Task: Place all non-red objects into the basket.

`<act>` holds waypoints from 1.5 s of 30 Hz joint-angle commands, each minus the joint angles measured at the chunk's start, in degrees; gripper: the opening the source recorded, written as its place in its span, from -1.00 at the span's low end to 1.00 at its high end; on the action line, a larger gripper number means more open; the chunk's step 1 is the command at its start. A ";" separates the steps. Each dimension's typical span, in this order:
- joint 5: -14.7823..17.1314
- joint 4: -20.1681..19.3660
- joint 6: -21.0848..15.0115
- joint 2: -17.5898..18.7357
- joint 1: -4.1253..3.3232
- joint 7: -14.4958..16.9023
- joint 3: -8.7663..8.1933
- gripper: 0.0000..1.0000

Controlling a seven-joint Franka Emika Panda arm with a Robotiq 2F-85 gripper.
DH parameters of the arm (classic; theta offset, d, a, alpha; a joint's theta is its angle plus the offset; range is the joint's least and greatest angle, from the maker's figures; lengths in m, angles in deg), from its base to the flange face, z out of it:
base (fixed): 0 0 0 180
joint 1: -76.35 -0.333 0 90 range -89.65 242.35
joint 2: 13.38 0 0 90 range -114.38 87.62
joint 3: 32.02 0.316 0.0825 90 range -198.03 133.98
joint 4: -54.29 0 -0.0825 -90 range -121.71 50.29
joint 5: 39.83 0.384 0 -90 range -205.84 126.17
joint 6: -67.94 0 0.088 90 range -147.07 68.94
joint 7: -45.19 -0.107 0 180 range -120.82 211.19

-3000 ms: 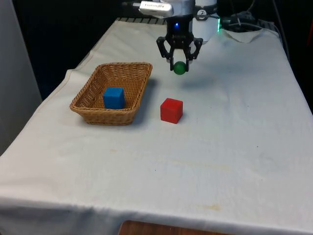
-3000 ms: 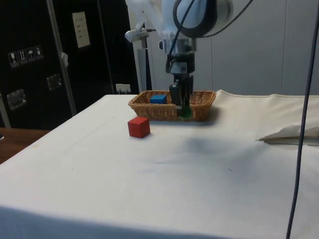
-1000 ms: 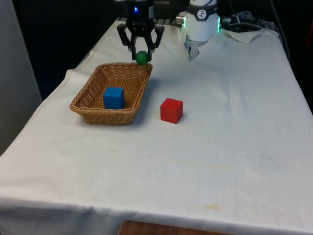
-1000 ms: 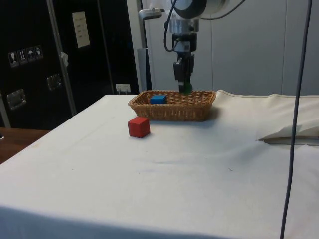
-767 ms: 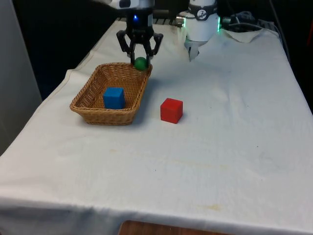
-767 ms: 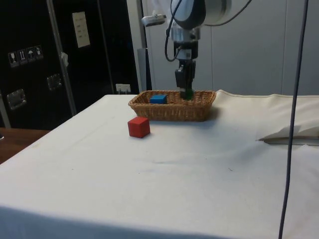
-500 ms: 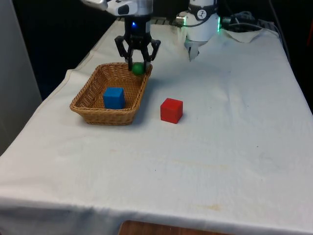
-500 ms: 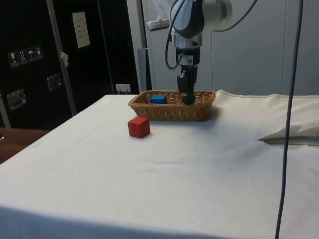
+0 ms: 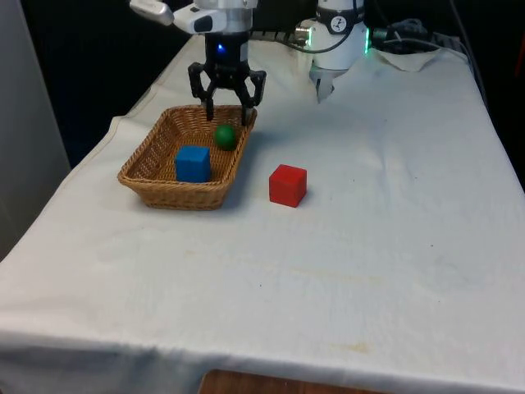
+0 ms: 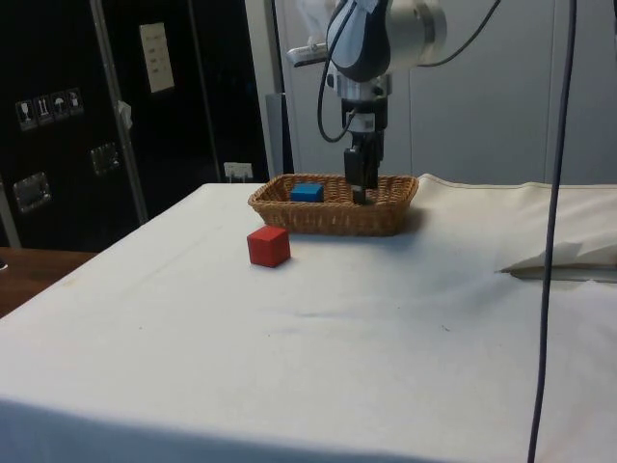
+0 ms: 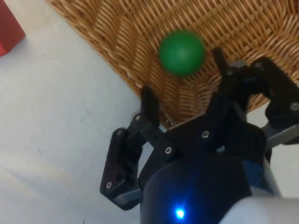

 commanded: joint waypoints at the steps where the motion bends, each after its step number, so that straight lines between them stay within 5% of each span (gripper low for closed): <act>1: 0.00 0.00 0.00 0.00 0.06 0.00 0.00 0.18; 2: 1.15 -0.06 -0.29 -0.29 0.57 0.86 0.80 0.18; 4: 1.20 0.00 -0.34 -0.23 0.57 0.86 0.80 0.76; 6: 1.20 0.00 -0.34 -0.17 0.57 0.86 0.80 0.99; 22: -1.49 0.97 3.09 -3.44 -0.34 -0.74 -0.92 1.00; 26: -3.04 0.92 4.53 -5.10 -0.97 -2.52 -0.34 1.00; 29: -3.04 0.74 5.04 -6.30 -0.57 -2.52 0.63 1.00; 31: -5.27 0.52 5.44 -6.82 -1.26 -4.76 0.69 1.00; 34: -5.96 0.23 5.67 -7.73 -1.43 -5.61 1.38 1.00; 35: -4.70 0.40 5.73 -7.68 -0.97 -4.30 1.60 1.00; 36: -6.25 0.06 5.67 -8.02 -1.55 -5.90 1.60 1.00; 43: -8.25 -1.49 5.61 -10.77 -1.72 -8.48 4.18 1.00; 44: -6.53 -1.20 5.96 -10.60 -1.32 -6.76 4.13 1.00; 45: -8.25 -1.49 5.61 -10.77 -1.72 -8.48 4.18 1.00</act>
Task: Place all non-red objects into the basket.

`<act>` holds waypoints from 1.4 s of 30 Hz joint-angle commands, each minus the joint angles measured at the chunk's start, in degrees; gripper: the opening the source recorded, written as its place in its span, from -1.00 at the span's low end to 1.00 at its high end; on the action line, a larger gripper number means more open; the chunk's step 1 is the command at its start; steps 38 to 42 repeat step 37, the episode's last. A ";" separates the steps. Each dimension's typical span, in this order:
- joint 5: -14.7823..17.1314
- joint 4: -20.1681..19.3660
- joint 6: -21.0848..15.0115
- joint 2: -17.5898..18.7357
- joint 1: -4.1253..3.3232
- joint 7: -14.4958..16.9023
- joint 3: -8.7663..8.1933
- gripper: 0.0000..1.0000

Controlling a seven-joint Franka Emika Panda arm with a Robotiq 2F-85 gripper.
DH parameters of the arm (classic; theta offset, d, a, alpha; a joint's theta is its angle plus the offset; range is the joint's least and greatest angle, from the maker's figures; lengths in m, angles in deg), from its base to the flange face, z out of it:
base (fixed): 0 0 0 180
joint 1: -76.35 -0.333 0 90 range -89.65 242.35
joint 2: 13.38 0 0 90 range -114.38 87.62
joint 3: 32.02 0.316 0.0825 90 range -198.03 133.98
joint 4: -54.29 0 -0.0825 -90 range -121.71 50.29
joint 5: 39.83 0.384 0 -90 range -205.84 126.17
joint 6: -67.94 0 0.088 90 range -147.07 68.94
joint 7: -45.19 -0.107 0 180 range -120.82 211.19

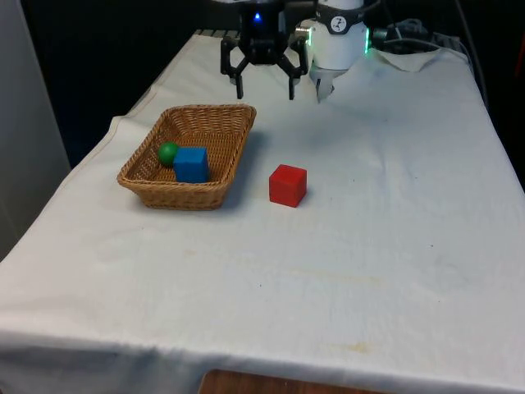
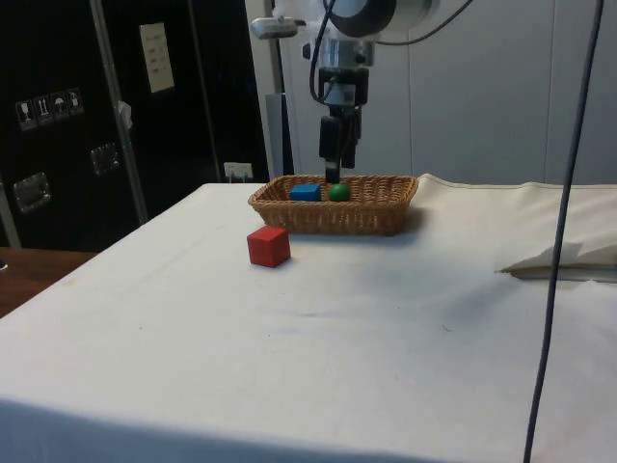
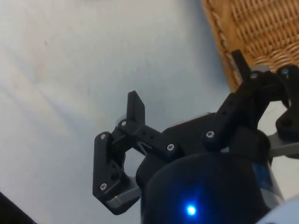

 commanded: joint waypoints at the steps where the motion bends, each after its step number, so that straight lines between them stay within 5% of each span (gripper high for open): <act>1: -1.66 -0.34 -0.40 -0.17 -0.34 -1.72 0.06 1.00; 9: -1.49 -1.49 -0.11 -2.29 -0.06 -2.35 2.81 1.00; 17: -4.30 -2.35 -1.03 -3.55 -0.23 -6.47 5.73 1.00; 18: -2.69 -2.23 -0.23 -3.72 -0.11 -5.04 5.96 1.00; 26: -6.65 -2.92 -0.80 -5.21 -0.06 -9.22 8.08 1.00; 27: -4.81 -2.75 -0.29 -5.21 -0.11 -7.68 8.02 1.00; 30: -7.28 -3.04 -0.63 -5.84 0.00 -10.03 8.77 1.00; 42: -5.67 -3.04 -0.29 -6.25 -0.11 -8.77 9.05 1.00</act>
